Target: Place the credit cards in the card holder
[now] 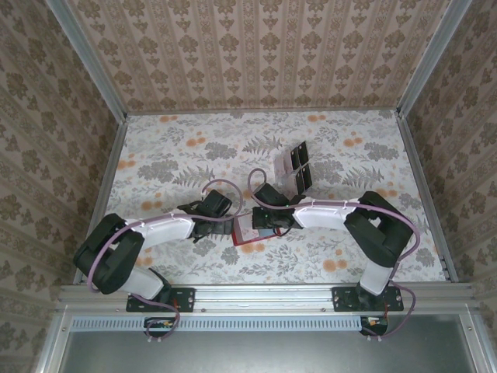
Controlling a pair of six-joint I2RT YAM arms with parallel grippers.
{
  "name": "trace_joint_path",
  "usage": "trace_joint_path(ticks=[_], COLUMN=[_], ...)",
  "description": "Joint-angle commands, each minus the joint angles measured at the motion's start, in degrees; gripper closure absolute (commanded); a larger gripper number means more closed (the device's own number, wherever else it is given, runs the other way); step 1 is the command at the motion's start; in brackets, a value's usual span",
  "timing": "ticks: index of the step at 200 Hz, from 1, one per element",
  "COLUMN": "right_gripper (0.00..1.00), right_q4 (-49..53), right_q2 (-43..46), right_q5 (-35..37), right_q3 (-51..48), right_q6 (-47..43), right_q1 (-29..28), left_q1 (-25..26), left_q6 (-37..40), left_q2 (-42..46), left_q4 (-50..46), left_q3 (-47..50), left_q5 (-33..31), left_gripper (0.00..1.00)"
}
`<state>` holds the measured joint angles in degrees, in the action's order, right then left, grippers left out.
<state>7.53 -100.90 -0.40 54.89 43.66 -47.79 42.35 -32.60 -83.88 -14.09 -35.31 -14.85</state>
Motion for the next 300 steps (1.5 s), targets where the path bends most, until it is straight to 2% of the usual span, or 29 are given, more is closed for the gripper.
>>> trace_joint_path(ticks=[1,76,125,153,176,227,300], right_gripper=[0.98,0.98,0.82,0.79,0.79,0.90,0.92], right_q4=[0.3,0.0,-3.0,-5.3,-6.3,-8.1,-11.1], right_q2=[-2.1,-4.4,1.7,5.0,6.6,6.8,2.0], right_q5=[-1.0,-1.7,0.5,1.0,1.0,0.6,0.8], right_q3=[2.6,4.7,-1.0,-4.1,-5.5,-6.8,-6.4], right_q6=[0.6,1.9,5.0,7.0,8.1,9.7,11.8], right_q1=[-1.1,-3.2,-2.8,-2.8,-2.8,-3.6,-4.4], left_q1=[0.4,0.5,-1.7,-4.5,-6.7,-11.9,-13.9], left_q6=[0.2,0.7,2.7,4.3,5.0,3.3,1.5], left_q2=[-4.6,-5.5,-5.9,-3.6,-0.6,6.4,13.2], left_q4=[5.0,5.3,4.9,4.0,3.1,1.7,-0.5], left_q3=[1.1,0.0,-2.0,-3.2,-3.7,-1.3,3.2], left_q5=[5.3,5.5,6.0,6.4,7.1,10.9,12.8], left_gripper=[0.00,0.00,0.00,0.00,0.00,0.00,0.00])
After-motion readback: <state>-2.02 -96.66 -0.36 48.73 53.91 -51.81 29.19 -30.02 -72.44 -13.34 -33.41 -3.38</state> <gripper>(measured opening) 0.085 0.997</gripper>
